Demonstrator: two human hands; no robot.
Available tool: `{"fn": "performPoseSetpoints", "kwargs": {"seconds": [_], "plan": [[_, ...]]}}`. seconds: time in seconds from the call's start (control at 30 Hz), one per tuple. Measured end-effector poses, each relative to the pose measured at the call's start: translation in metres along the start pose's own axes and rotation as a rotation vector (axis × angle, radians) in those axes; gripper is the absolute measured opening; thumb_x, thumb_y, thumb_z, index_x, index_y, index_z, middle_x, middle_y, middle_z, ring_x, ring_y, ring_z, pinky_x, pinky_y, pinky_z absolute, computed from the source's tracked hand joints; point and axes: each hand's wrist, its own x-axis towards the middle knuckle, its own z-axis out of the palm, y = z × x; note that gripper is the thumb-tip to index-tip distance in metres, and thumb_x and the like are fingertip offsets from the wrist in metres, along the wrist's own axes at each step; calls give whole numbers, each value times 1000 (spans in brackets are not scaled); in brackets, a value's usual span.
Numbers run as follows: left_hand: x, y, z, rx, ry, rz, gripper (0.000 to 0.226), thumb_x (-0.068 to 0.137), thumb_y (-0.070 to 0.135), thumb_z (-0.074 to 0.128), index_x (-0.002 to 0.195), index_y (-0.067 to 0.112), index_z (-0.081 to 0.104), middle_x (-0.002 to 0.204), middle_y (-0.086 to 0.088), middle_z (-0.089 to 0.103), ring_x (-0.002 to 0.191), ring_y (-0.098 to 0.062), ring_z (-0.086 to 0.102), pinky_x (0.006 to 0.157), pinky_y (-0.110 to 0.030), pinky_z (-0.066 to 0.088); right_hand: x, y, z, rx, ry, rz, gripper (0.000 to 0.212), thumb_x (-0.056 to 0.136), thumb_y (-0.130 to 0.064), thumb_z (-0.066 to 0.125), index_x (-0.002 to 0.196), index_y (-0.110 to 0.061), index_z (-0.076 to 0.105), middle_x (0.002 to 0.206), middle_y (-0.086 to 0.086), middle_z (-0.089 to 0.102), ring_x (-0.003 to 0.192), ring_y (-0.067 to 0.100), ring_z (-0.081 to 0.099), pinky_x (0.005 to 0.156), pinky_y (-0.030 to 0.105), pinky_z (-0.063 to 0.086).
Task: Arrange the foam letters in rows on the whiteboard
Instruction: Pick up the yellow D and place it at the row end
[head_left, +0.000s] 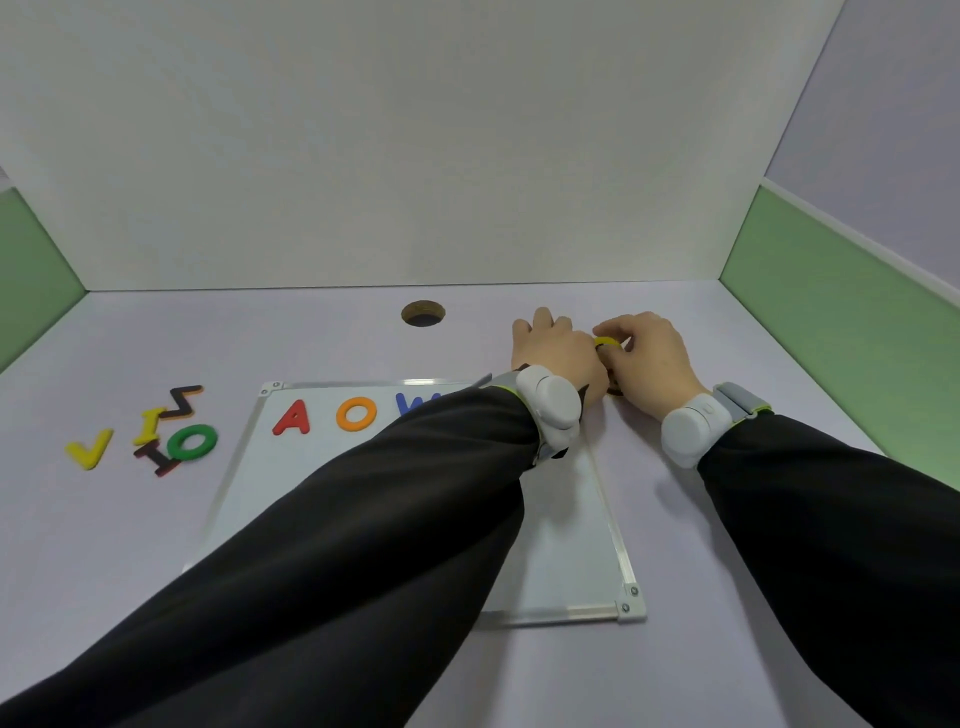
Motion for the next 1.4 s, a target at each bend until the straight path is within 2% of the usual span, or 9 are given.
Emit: {"fn": "performPoseSetpoints", "kwargs": {"seconds": [0.23, 0.4, 0.47, 0.57, 0.7, 0.93, 1.1, 1.23, 1.4], "plan": [[-17, -2, -11, -33, 106, 27, 33, 92, 28, 40, 118, 20, 58, 117, -2, 59, 117, -27, 40, 93, -41, 29, -17, -25, -12, 310, 53, 135, 11, 86, -13, 67, 95, -13, 73, 85, 8, 71, 66, 24, 65, 61, 41, 60], [-29, -9, -22, -158, 58, 25, 29, 91, 17, 40, 117, 17, 52, 114, -4, 62, 116, -29, 44, 92, -41, 33, -22, -36, -16, 262, 83, 140, 6, 85, -13, 66, 88, -10, 71, 77, 7, 70, 54, 14, 59, 41, 13, 44], [-32, -13, -24, -247, 10, -2, 35, 92, 13, 40, 125, 17, 51, 120, -3, 62, 119, -28, 45, 96, -40, 34, -23, -35, -18, 259, 81, 165, 7, 86, -12, 65, 92, -9, 69, 82, 8, 71, 59, 16, 63, 40, 10, 42], [-34, -16, -26, -351, -29, -28, 45, 91, 7, 41, 134, 18, 49, 127, 0, 61, 123, -27, 47, 100, -38, 32, -24, -34, -23, 267, 63, 197, 8, 88, -12, 62, 95, -9, 65, 88, 8, 72, 73, 25, 70, 47, 19, 48], [-36, -12, -27, -358, -93, -23, 48, 92, 6, 39, 137, 20, 49, 133, 0, 59, 126, -25, 47, 105, -38, 30, -25, -32, -27, 215, 115, 197, 9, 86, -15, 62, 92, -9, 65, 87, 1, 65, 79, 20, 60, 60, 26, 44], [-46, -13, -27, -409, -24, -24, 48, 95, 14, 42, 141, 25, 46, 129, 5, 62, 123, -23, 50, 103, -35, 30, -30, -34, -30, 285, 92, 184, 4, 82, -13, 67, 84, -11, 70, 80, 0, 67, 73, 15, 59, 63, 24, 47], [-67, -15, -24, -440, 23, 30, 47, 89, 6, 41, 133, 20, 52, 123, -2, 64, 116, -28, 54, 100, -41, 36, -37, -42, -25, 330, 20, 148, 9, 85, -7, 66, 90, -9, 73, 74, 3, 66, 63, 15, 60, 49, 14, 48], [-87, -24, -16, -370, -8, 50, 40, 91, 8, 43, 129, 18, 51, 127, -5, 58, 118, -30, 49, 96, -42, 37, -44, -42, -17, 318, -52, 128, 9, 82, -12, 70, 88, -12, 77, 83, 2, 74, 76, 17, 66, 75, 30, 56], [-117, -33, -13, -199, -31, 46, 36, 95, 19, 44, 130, 15, 50, 127, -10, 53, 119, -32, 43, 94, -41, 38, -59, -51, -5, 307, -138, 80, 9, 80, -11, 71, 85, -14, 77, 82, 0, 75, 82, 14, 68, 78, 25, 53]]}}
